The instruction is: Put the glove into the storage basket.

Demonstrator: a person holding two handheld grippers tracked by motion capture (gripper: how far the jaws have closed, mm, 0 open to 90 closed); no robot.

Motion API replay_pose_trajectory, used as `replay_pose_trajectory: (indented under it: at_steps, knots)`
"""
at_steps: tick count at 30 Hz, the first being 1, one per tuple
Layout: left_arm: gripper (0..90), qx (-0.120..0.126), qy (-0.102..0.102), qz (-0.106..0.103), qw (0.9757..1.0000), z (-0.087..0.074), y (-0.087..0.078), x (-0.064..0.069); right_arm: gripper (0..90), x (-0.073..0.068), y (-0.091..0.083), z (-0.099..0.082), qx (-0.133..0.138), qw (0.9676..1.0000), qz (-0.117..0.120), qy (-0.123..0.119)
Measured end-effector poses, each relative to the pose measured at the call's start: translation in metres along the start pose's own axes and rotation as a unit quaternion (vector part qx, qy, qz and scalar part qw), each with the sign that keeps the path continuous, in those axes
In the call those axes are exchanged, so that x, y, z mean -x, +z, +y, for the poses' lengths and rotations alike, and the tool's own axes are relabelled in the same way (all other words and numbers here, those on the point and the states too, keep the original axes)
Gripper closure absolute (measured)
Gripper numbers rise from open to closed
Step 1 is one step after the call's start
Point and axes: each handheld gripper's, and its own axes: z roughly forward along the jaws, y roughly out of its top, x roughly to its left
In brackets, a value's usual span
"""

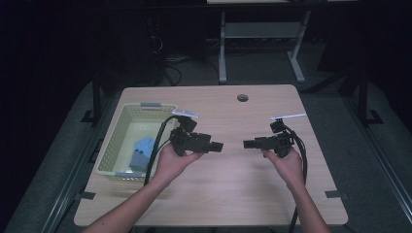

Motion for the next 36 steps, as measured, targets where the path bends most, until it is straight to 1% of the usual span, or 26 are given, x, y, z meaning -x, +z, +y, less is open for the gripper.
replay_pose_trajectory:
  at_steps: [3,4,6,10,13,15,22,24,31,33,35,36]
  knots:
    - [27.2,-0.003,0.003,-0.002,1.0000,-0.001,0.005,0.002,28.0,0.003,-0.002,-0.002,-0.003,1.0000,-0.005,0.003]
    - [27.1,-0.004,0.004,-0.004,1.0000,-0.002,0.007,0.003,28.2,0.004,-0.003,-0.002,-0.002,1.0000,-0.005,-0.001]
    - [26.9,-0.005,0.004,-0.006,1.0000,-0.004,0.010,0.005,28.2,0.005,-0.004,-0.004,0.001,1.0000,-0.004,0.002]
    - [27.0,-0.004,0.013,-0.005,0.9999,-0.008,0.014,0.007,28.2,0.009,-0.003,-0.010,-0.002,1.0000,-0.006,0.004]
    - [27.0,-0.001,0.012,-0.010,0.9999,-0.012,0.017,0.009,28.1,0.012,-0.002,-0.016,-0.010,0.9999,-0.009,0.007]
    - [27.0,-0.005,0.019,-0.009,0.9998,-0.015,0.019,0.010,28.2,0.014,-0.003,-0.019,-0.010,0.9999,-0.009,0.009]
    - [27.0,-0.004,0.018,-0.020,0.9996,-0.024,0.027,0.012,28.1,0.021,-0.009,-0.026,-0.007,0.9997,-0.016,0.014]
    - [26.9,-0.003,0.018,-0.021,0.9996,-0.026,0.030,0.012,28.2,0.023,-0.011,-0.028,-0.005,0.9997,-0.018,0.015]
    - [26.9,-0.005,0.028,-0.020,0.9994,-0.035,0.035,0.015,28.2,0.030,-0.015,-0.038,-0.010,0.9996,-0.022,0.018]
    - [27.0,-0.008,0.032,-0.021,0.9992,-0.039,0.036,0.016,27.8,0.031,-0.015,-0.041,-0.013,0.9995,-0.026,0.016]
    - [27.0,-0.008,0.033,-0.022,0.9992,-0.042,0.037,0.016,27.8,0.032,-0.016,-0.043,-0.009,0.9995,-0.024,0.016]
    - [27.0,-0.008,0.035,-0.022,0.9991,-0.043,0.037,0.016,27.8,0.032,-0.017,-0.045,-0.012,0.9995,-0.025,0.017]
